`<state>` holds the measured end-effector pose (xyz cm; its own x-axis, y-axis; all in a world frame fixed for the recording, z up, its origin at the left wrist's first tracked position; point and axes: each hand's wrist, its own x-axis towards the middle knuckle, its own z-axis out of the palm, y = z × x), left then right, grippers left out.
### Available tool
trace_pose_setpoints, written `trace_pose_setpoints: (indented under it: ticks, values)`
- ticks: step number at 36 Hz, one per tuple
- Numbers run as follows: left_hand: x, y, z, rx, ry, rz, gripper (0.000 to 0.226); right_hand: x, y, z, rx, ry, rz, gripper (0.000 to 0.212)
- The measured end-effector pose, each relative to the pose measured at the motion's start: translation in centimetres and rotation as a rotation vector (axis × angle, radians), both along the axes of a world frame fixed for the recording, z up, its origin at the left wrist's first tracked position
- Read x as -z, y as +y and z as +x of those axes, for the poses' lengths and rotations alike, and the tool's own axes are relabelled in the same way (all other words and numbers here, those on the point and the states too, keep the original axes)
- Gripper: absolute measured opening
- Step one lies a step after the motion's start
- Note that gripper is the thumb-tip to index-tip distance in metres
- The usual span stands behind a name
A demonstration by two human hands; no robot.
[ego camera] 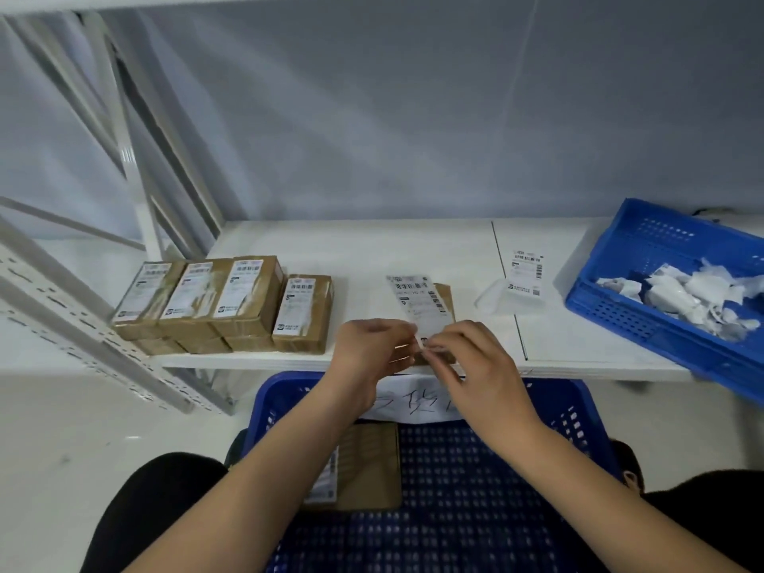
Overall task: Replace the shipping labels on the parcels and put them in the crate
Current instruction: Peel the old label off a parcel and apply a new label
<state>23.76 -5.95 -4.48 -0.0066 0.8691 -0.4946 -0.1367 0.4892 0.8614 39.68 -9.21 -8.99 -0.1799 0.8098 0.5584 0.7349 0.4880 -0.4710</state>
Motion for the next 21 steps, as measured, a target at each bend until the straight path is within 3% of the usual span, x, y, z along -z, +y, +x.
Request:
trace_pose_setpoints:
  ticks: [4,8,10,13,17,21]
  values:
    - [0.0,-0.9,-0.8,0.038,0.148,0.085,0.005,-0.2,-0.9,-0.1,-0.035,0.06,-0.147,0.018]
    - [1.0,-1.0,-2.0,-0.003,0.166,0.068,0.007,-0.4,-1.2,0.5,-0.069,0.123,-0.342,0.032]
    - [1.8,-0.8,-2.5,-0.003,0.18,0.059,0.007,-0.4,-0.9,1.0,-0.033,0.186,-0.392,0.025]
    - [2.6,-0.4,-2.6,0.1,0.196,0.066,0.004,-0.2,0.5,2.2,0.093,0.322,-0.518,0.01]
    - [2.8,0.0,-2.9,0.252,0.115,0.046,0.008,0.9,2.8,3.4,0.236,0.57,-0.803,0.011]
    - [3.1,0.3,-3.7,0.293,0.053,0.048,0.01,1.4,4.2,2.7,0.221,0.9,-1.084,0.017]
